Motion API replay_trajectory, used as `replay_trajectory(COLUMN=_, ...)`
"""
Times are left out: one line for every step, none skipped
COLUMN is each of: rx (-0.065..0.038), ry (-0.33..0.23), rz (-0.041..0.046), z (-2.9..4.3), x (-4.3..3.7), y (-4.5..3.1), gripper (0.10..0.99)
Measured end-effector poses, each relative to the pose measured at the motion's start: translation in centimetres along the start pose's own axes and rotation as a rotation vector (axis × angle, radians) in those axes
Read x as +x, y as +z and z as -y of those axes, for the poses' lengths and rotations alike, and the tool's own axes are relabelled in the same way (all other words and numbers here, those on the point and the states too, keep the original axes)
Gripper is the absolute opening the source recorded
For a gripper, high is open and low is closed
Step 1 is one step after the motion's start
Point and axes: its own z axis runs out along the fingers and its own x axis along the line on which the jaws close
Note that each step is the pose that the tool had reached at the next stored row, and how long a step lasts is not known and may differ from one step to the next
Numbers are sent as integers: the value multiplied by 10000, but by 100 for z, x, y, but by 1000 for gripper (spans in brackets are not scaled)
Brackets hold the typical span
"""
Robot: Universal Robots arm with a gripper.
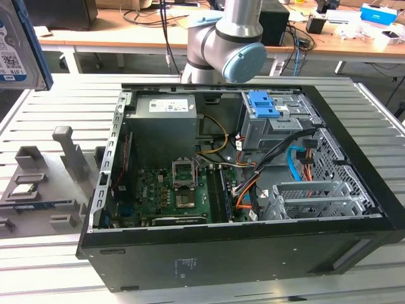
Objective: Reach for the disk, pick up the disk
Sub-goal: 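Pick up the disk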
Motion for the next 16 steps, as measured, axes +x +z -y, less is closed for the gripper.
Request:
replay_trajectory(rx=-3, ry=0, rz=0, z=0, x=0, y=-22, gripper=369)
replay_trajectory(rx=-4, ry=-1, rz=0, z=1, x=0, y=-39, gripper=369)
replay_trajectory(rx=-9, ry=0, rz=0, z=1, x=0, y=-84, gripper=369)
replay_trajectory(rx=-10, ry=0, rz=0, z=2, x=0, y=-86, gripper=369)
replay_trajectory(rx=-10, ry=0, rz=1, z=1, x=0, y=-86, gripper=369)
replay_trajectory(rx=-9, ry=0, rz=1, z=2, x=0, y=-86, gripper=369)
replay_trajectory(rx=-11, ry=0, rz=0, z=1, x=0, y=-87, gripper=369)
replay_trajectory(rx=-12, ry=0, rz=0, z=1, x=0, y=-87, gripper=369)
replay_trajectory(rx=-15, ry=-2, rz=-2, z=14, x=1, y=-89, gripper=369)
replay_trajectory(rx=-12, ry=0, rz=0, z=35, x=0, y=-89, gripper=369)
replay_trajectory(rx=-11, ry=-1, rz=0, z=51, x=1, y=-90, gripper=369)
replay_trajectory(rx=-11, ry=0, rz=0, z=64, x=1, y=-90, gripper=369)
replay_trajectory(rx=-12, ry=0, rz=-1, z=84, x=1, y=-92, gripper=369)
replay_trajectory(rx=-11, ry=-1, rz=0, z=99, x=1, y=-93, gripper=369)
replay_trajectory(rx=-11, ry=0, rz=0, z=114, x=1, y=-93, gripper=369)
replay_trajectory(rx=-12, ry=0, rz=0, z=130, x=1, y=-94, gripper=369)
